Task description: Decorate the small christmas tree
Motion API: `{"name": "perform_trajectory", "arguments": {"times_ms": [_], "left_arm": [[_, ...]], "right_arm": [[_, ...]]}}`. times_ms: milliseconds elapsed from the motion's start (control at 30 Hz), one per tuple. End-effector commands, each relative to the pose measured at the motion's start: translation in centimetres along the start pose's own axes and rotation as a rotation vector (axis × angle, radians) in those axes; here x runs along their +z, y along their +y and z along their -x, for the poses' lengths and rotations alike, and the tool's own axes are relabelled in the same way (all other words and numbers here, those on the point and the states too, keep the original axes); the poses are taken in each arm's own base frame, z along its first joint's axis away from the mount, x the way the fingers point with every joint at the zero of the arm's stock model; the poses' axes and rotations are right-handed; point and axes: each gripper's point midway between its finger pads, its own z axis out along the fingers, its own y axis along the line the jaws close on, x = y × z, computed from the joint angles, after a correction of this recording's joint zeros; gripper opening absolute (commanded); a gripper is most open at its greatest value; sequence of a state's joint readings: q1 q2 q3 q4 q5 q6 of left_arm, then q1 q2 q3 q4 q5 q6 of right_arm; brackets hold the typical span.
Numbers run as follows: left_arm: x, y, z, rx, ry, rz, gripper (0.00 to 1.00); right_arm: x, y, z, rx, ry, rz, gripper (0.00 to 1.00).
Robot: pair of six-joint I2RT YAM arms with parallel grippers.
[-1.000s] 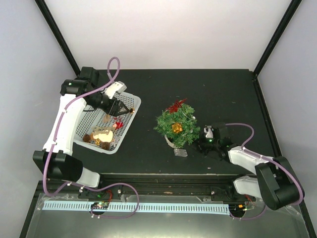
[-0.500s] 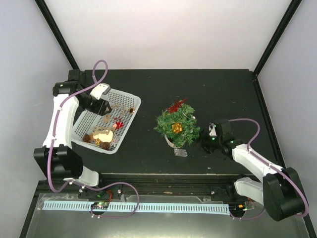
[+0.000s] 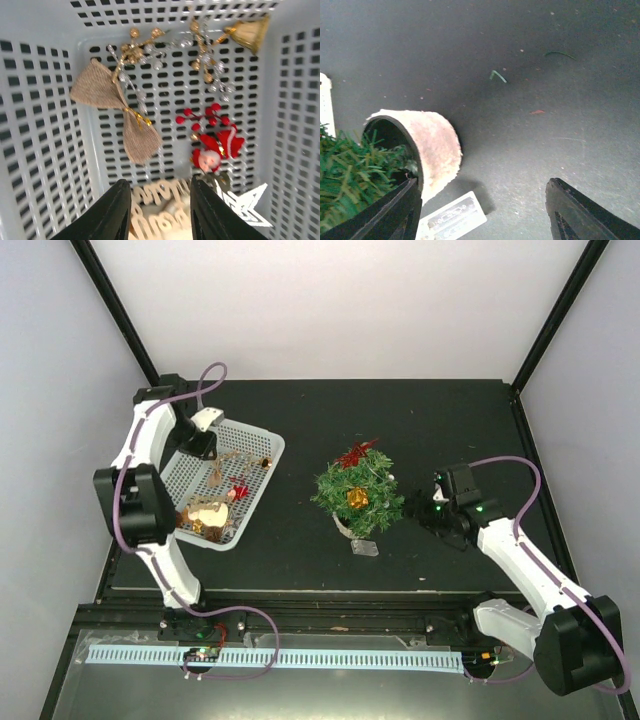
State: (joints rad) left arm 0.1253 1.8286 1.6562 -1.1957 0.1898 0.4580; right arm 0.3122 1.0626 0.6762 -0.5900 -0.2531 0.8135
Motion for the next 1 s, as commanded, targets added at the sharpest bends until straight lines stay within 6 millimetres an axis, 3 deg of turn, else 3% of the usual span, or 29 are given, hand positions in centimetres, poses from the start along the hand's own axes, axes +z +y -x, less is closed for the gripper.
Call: {"name": "perform_trajectory", "arguments": {"times_ms": [0, 167, 333, 633, 800, 967], "left_arm": [[1.4, 1.9, 2.2, 0.023, 0.009, 0.030, 0.36], [4.3, 2.6, 3.1, 0.039, 0.047, 0.056, 0.43], [7.0, 2.0, 2.4, 0.039, 0.108, 0.031, 0.44], [8.4, -2.6, 1.6, 0.104, 0.099, -0.083, 0.37], [8.8, -5.1, 0.8, 0.125, 0.092, -0.167, 0.41], [9.1, -5.6, 1.0, 0.115, 0.088, -0.183, 0.43]], "right_arm": [[-0.7, -0.9, 0.0, -0.015, -0.002, -0.053, 0.69], [-1.1, -1.0, -0.1, -0.016, -0.002, -0.064, 0.69], [-1.2, -0.9, 0.0, -0.014, -0.002, -0.066, 0.69], [-0.8, -1.2, -0.5, -0.006, 0.017, -0.067, 0.69], [-0.7, -1.2, -0.7, -0.008, 0.022, -0.063, 0.69], [-0.6, -1.3, -0.8, -0.010, 0.028, -0.062, 0.69]]}}
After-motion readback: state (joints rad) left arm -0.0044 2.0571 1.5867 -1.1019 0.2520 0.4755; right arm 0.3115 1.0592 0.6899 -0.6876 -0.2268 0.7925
